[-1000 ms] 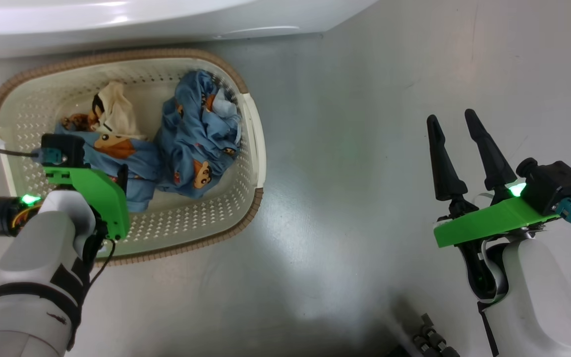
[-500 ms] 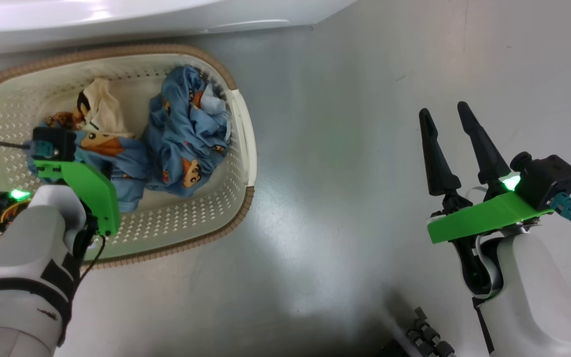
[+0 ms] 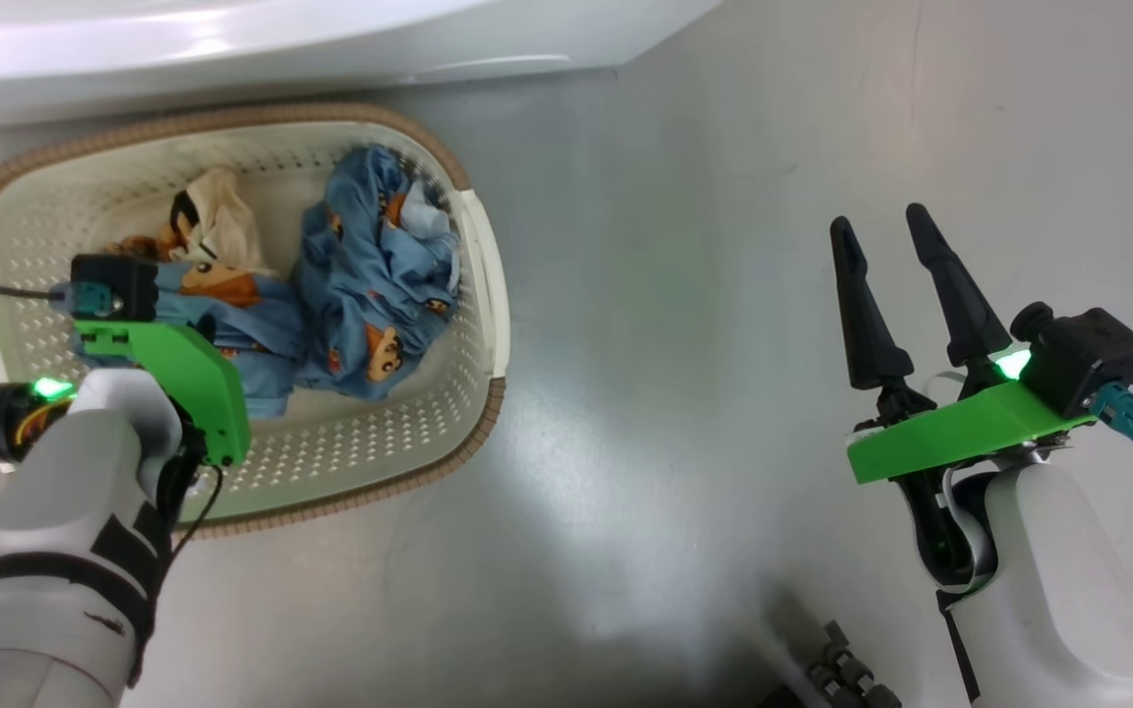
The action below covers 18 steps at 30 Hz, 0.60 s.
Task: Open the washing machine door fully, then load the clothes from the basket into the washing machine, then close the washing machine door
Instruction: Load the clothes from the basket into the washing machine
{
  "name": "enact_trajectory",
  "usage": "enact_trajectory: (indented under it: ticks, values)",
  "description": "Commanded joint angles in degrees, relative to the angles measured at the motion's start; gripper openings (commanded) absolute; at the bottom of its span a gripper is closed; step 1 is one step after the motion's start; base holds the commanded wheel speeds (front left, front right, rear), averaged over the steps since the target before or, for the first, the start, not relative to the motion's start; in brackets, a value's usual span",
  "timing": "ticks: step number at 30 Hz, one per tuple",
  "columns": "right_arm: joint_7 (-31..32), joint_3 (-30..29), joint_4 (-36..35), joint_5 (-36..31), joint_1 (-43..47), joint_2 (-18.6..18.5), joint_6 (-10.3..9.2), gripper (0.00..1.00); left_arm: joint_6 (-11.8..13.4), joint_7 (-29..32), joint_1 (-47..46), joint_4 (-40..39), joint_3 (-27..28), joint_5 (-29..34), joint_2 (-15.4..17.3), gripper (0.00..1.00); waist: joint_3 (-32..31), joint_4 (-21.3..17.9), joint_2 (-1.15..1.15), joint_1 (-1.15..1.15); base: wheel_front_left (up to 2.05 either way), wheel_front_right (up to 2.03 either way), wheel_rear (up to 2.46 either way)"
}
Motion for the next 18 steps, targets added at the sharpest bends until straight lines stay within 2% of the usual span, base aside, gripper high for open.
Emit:
enact_trajectory:
  ticks: [1,18]
  values:
    - [-0.7,1.0,-0.8,-0.1,1.9,0.4,0.16,1.00,0.0,-1.1,1.8,-0.1,1.4,-0.6,1.6,0.00,-1.2,0.7,0.00,0.00,0.00,0.00,0.00]
    - [-0.7,0.0,1.7,0.0,5.2,-1.0,0.16,1.00,-1.6,-11.1,8.8,-1.1,4.1,-6.1,-1.9,0.00,-13.2,4.5,0.00,0.00,0.00,0.00,0.00]
